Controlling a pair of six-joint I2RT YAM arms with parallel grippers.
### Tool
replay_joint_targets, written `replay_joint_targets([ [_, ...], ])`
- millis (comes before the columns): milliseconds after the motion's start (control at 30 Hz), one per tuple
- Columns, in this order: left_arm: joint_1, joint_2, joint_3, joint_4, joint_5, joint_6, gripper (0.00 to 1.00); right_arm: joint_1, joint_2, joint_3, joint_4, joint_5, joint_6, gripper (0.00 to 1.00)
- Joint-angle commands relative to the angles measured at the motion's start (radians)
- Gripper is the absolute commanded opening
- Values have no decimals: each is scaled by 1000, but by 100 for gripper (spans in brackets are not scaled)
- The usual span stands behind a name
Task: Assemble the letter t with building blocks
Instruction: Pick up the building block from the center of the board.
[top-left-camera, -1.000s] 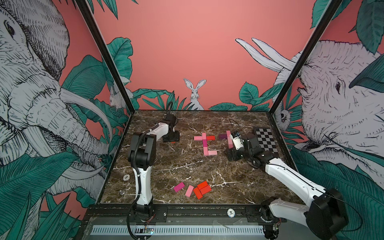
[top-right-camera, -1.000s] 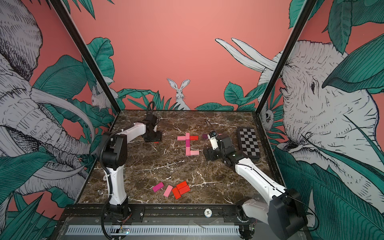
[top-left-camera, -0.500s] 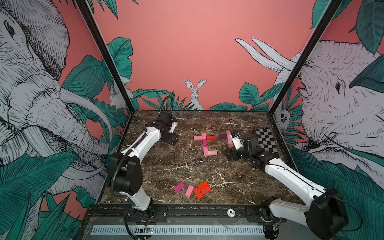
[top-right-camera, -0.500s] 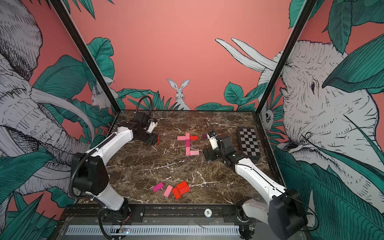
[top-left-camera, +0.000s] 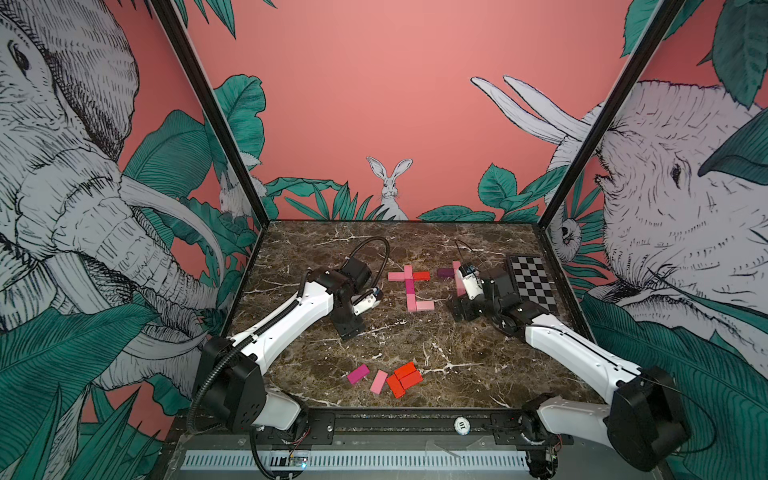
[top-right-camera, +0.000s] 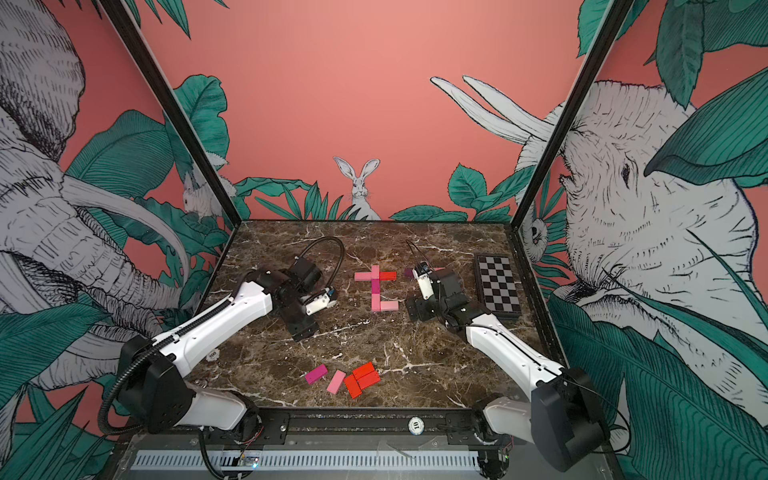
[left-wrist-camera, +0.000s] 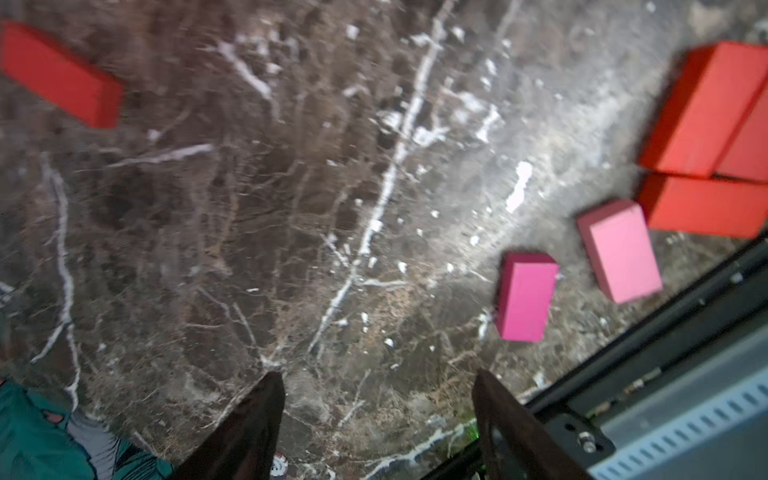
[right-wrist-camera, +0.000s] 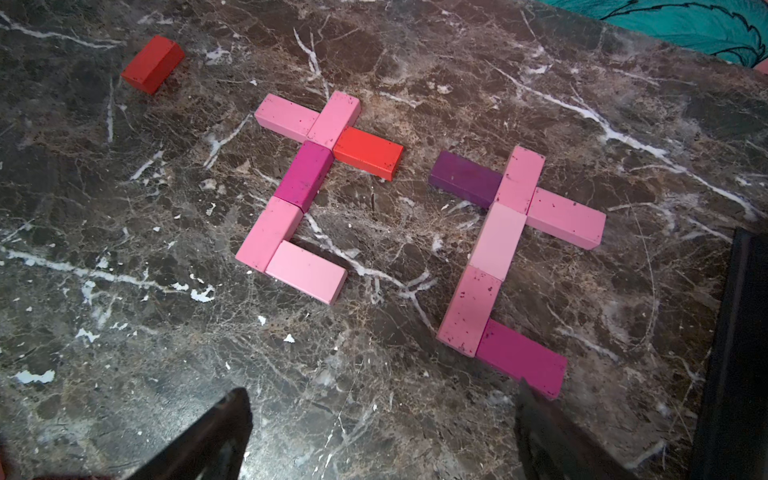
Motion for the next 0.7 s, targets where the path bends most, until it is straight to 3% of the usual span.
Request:
replay_joint_targets([
  [0,-31,17,-31,-79,74,49,71,5,4,-9,39,1,6,97],
  [300,-252,84,-79,4,48,43,69,4,-15,-30,44,25,3,97],
  [667,-306,146,-187,96,63,63,62,6,-13,-23,29,50,-9,97],
])
